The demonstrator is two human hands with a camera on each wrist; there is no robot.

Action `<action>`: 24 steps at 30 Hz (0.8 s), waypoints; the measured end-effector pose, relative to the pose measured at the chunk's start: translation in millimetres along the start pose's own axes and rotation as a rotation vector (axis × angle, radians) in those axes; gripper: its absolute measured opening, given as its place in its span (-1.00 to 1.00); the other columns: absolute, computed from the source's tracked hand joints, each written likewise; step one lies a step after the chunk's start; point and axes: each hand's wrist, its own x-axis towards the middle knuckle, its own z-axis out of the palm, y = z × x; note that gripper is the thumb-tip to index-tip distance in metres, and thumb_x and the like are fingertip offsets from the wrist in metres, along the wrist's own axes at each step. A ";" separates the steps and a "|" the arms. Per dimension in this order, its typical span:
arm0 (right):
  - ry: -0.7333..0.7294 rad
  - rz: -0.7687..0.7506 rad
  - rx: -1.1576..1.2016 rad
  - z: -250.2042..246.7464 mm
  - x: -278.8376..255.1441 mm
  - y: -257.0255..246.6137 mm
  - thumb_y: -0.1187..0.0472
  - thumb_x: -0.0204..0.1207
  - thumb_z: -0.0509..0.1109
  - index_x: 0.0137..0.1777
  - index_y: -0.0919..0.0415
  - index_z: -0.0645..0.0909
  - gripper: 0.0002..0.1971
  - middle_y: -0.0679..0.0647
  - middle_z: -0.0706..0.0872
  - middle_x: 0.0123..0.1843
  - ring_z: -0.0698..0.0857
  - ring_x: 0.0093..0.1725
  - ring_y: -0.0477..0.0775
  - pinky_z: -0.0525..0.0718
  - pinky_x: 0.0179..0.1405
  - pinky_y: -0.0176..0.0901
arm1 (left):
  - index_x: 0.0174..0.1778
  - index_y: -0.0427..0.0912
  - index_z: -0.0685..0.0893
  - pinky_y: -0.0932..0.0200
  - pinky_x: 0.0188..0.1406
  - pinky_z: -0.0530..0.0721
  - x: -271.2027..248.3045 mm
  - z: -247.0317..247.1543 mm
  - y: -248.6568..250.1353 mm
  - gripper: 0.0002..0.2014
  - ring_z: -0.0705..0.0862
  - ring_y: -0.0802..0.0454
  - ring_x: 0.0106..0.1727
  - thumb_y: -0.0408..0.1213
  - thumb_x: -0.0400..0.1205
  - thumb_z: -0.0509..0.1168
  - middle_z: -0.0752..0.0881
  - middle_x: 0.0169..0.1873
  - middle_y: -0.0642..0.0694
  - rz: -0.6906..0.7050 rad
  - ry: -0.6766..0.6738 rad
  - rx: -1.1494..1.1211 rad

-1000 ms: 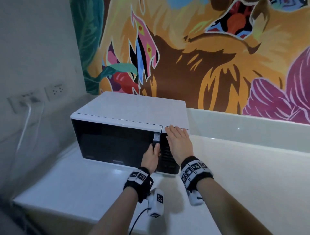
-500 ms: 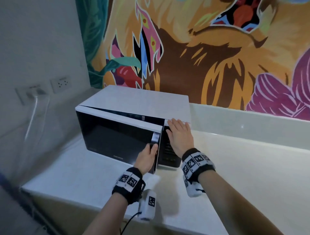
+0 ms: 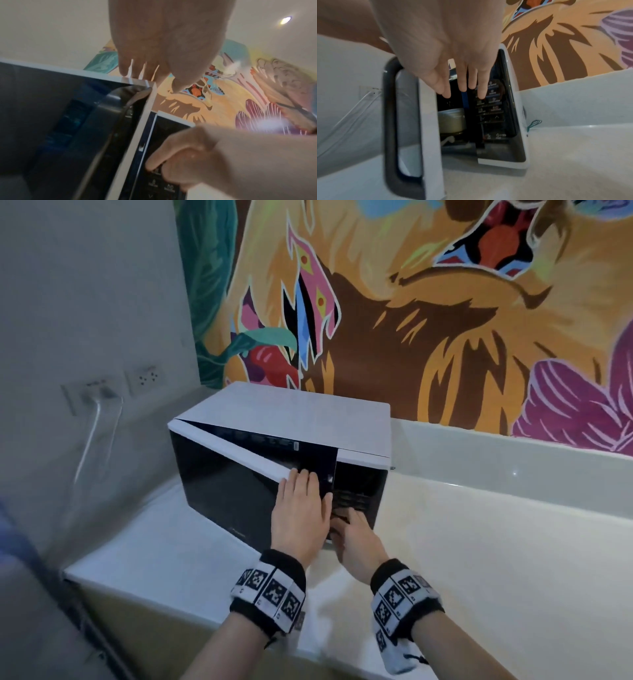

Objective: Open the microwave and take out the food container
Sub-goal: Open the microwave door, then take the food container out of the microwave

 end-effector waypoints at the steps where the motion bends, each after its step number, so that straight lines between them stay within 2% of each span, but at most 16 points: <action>1: -0.015 -0.009 0.014 4.4 0.9 -1.2 0.24 0.57 0.19 0.29 0.11 0.62 -0.67 0.15 0.55 0.34 0.45 0.34 0.20 0.55 0.34 -0.04 | 0.45 -0.28 0.40 -0.10 0.57 0.40 -11.1 -7.3 -0.7 -0.46 0.39 -0.18 0.53 -0.02 0.68 -0.10 0.53 0.44 -0.26 -0.031 0.044 -0.011; 3: -0.052 -0.010 0.047 13.5 6.5 -6.6 0.24 0.55 0.21 0.21 0.11 0.66 -0.70 0.13 0.57 0.30 0.48 0.28 0.20 0.58 0.30 -0.04 | 0.37 -0.32 0.48 -0.09 0.49 0.51 -33.8 -23.5 -1.8 -0.48 0.48 -0.21 0.45 -0.03 0.66 -0.02 0.58 0.37 -0.31 -0.119 0.102 -0.014; 6: -0.140 -0.027 0.088 32.7 20.7 -18.1 0.24 0.52 0.19 0.12 0.16 0.68 -0.71 0.15 0.60 0.24 0.54 0.25 0.23 0.52 0.24 -0.08 | 0.50 -0.36 0.34 -0.12 0.53 0.45 -63.0 -41.1 -11.4 -0.41 0.39 -0.27 0.52 0.00 0.67 0.04 0.36 0.53 -0.41 -0.272 0.063 0.106; 7: -0.160 -0.037 0.111 39.3 25.3 -22.4 0.24 0.51 0.19 0.14 0.17 0.67 -0.71 0.17 0.60 0.24 0.54 0.27 0.24 0.50 0.26 -0.09 | 0.52 -0.37 0.30 -0.17 0.54 0.42 -71.1 -43.8 -17.1 -0.37 0.37 -0.30 0.53 0.03 0.65 0.05 0.34 0.54 -0.43 -0.321 0.041 0.168; 10: -0.196 -0.013 0.233 44.0 32.7 -41.1 0.24 0.60 0.19 0.28 0.18 0.63 -0.68 0.17 0.53 0.33 0.47 0.36 0.17 0.42 0.40 -0.08 | 0.47 -0.39 0.40 -0.38 0.38 0.44 -87.3 -48.5 -37.8 -0.30 0.42 -0.40 0.45 0.06 0.54 0.22 0.48 0.43 -0.46 -0.463 0.040 0.316; 12: -0.212 0.024 0.297 47.5 39.8 -48.5 0.21 0.63 0.19 0.31 0.16 0.61 -0.69 0.15 0.50 0.36 0.44 0.40 0.14 0.36 0.44 -0.12 | 0.48 -0.32 0.40 -0.45 0.36 0.29 -92.0 -47.3 -53.3 -0.26 0.36 -0.44 0.45 0.07 0.47 0.30 0.47 0.44 -0.43 -0.553 0.031 0.375; 16: -0.233 0.107 0.438 52.6 54.7 -55.3 0.22 0.63 0.21 0.29 0.15 0.62 -0.70 0.15 0.50 0.36 0.46 0.42 0.11 0.36 0.47 -0.13 | 0.45 -0.27 0.46 -0.53 0.45 -0.08 -97.2 -42.5 -87.6 -0.27 0.17 -0.53 0.51 0.03 0.41 0.41 0.43 0.48 -0.40 -0.661 0.041 0.385; 18: -0.229 0.174 0.538 53.5 64.0 -55.8 0.24 0.62 0.23 0.28 0.16 0.63 -0.71 0.13 0.52 0.31 0.53 0.36 0.09 0.43 0.46 -0.13 | 0.42 -0.30 0.50 -0.49 0.49 -0.33 -95.9 -37.1 -98.8 -0.29 0.08 -0.54 0.56 -0.02 0.39 0.44 0.37 0.51 -0.45 -0.657 0.085 0.346; 20: -0.225 0.265 0.634 53.3 76.9 -55.1 0.25 0.60 0.25 0.28 0.16 0.65 -0.71 0.11 0.53 0.20 0.59 0.26 0.06 0.51 0.39 -0.15 | 0.40 -0.29 0.52 -0.44 0.49 -0.47 -83.1 -24.5 -99.0 -0.32 0.06 -0.54 0.59 -0.03 0.40 0.43 0.31 0.55 -0.47 -0.577 0.097 0.314; 22: -0.198 0.398 0.798 54.1 93.6 -52.5 0.26 0.60 0.26 0.27 0.16 0.64 -0.72 0.13 0.57 0.14 0.63 0.17 0.11 0.61 0.22 -0.07 | 0.37 -0.22 0.54 -0.40 0.52 -0.46 -58.5 -2.5 -92.3 -0.43 0.14 -0.49 0.60 -0.03 0.47 0.35 0.36 0.54 -0.43 -0.404 0.086 0.276; 24: -0.148 0.541 1.005 56.1 114.7 -49.2 0.30 0.61 0.24 0.27 0.21 0.61 -0.72 0.15 0.63 0.10 0.62 0.05 0.10 0.68 0.02 -0.02 | 0.34 -0.11 0.54 -0.38 0.58 -0.29 -20.7 24.8 -89.1 -0.57 0.28 -0.38 0.59 -0.07 0.57 0.14 0.46 0.49 -0.34 -0.201 0.042 0.194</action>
